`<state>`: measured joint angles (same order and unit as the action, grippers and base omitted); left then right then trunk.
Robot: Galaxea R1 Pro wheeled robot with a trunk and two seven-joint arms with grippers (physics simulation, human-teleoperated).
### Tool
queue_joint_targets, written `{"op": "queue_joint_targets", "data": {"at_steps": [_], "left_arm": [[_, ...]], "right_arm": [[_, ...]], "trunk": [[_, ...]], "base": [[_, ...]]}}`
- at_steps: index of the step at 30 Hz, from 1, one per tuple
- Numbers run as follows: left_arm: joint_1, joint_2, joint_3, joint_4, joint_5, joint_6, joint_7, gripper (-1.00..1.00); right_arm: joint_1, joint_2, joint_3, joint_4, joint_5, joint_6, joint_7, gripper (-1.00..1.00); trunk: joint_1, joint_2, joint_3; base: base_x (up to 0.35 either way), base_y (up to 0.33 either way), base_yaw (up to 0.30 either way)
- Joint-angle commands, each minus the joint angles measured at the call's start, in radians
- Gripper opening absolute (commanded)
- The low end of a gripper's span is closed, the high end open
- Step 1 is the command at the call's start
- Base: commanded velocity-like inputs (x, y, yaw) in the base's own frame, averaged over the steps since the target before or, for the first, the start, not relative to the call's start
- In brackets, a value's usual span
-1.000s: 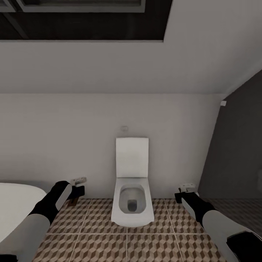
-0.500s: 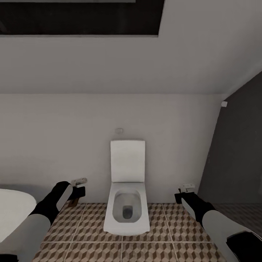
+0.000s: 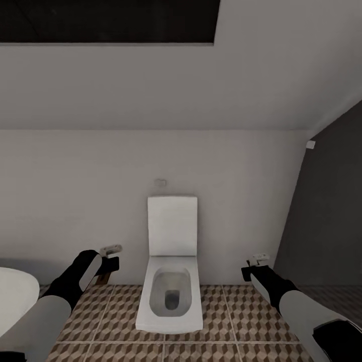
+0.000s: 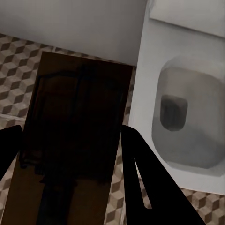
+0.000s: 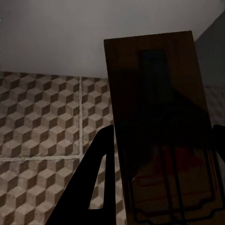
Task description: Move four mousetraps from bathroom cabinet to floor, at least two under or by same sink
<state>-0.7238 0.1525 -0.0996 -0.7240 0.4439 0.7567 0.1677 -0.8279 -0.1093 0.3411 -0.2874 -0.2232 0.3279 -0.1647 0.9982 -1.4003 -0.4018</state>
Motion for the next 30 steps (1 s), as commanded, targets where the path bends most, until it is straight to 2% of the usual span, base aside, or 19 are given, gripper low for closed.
{"op": "queue_joint_targets", "data": {"at_steps": [1, 13, 30], "left_arm": [[0.0, 0.001, -0.005, -0.002, 0.007, 0.005, 0.01, -1.0], [-0.001, 0.001, -0.003, -0.008, 0.007, 0.012, 0.01, -1.0], [-0.001, 0.001, -0.006, -0.007, 0.006, 0.007, 0.012, -1.0]], "right_arm": [[0.0, 0.0, 0.008, -0.003, -0.012, 0.005, -0.005, -1.0], [0.0, 0.001, 0.01, -0.003, -0.009, 0.006, -0.001, -1.0], [0.0, 0.003, 0.012, -0.003, -0.008, 0.011, 0.001, -1.0]], "trunk": [[0.0, -0.001, -0.001], [0.0, -0.001, -0.001], [0.065, -0.12, -0.054]], "base": [[0.008, -0.004, 0.0], [0.002, -0.001, 0.0], [0.0, 0.0, 0.0]]}}
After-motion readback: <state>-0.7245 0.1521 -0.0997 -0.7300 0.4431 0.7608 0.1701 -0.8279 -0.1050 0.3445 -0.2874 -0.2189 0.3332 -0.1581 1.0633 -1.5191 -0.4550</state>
